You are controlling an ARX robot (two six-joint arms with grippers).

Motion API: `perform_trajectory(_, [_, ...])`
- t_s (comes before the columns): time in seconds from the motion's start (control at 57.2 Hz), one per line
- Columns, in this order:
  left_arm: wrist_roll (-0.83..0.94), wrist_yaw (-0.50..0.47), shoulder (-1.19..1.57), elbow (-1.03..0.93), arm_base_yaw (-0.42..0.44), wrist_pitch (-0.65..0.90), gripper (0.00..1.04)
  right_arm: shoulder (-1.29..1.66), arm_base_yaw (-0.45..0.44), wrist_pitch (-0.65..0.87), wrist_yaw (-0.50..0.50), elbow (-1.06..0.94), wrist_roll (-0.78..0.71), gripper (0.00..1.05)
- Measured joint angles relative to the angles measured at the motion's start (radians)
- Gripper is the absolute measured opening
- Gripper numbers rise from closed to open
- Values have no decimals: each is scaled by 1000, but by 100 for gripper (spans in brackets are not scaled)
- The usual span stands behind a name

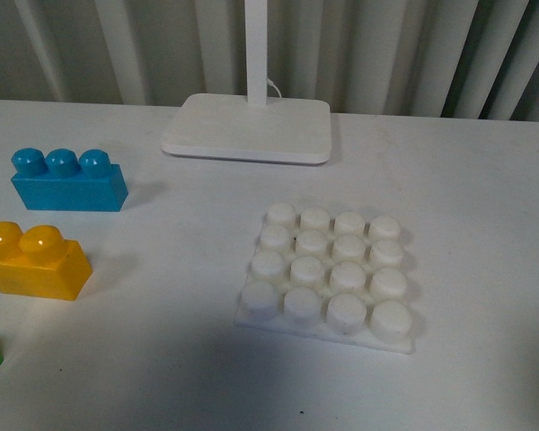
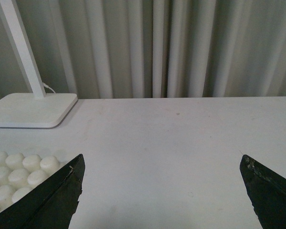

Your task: Insert yellow block into base center

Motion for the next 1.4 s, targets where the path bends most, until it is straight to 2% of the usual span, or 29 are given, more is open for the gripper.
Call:
perform_trajectory(0.122, [198,125,248,155,32,-25,98,0,0,0,0,0,0,96])
perform_trajectory(0.21, [329,138,391,253,28,-63,98,0,0,0,0,0,0,96])
perform_trajectory(0.332, [578,162,588,421,7,-225,98,0,0,0,0,0,0,96])
perform_trajectory(0.472, [860,98,761,584,-30,-414,98,0,0,0,0,0,0,96])
perform_trajectory(0.577, [920,45,848,673,-74,-463,98,0,0,0,0,0,0,96])
perform_trajectory(0.664, [964,43,905,738,-119,-541,98,0,0,0,0,0,0,96])
perform_trajectory(0.891, [1269,-140,1016,838,-182,-680,98,0,0,0,0,0,0,96])
perform_trajectory(0.961, [1337,-170,1055,882,-198,-734,98,0,0,0,0,0,0,96])
perform_trajectory(1.188, [1406,-199,1159,947,-272,-759,98,0,0,0,0,0,0,96])
perform_trajectory(1.398, [1411,-217,1225,959,-303,-772,98,0,0,0,0,0,0,96])
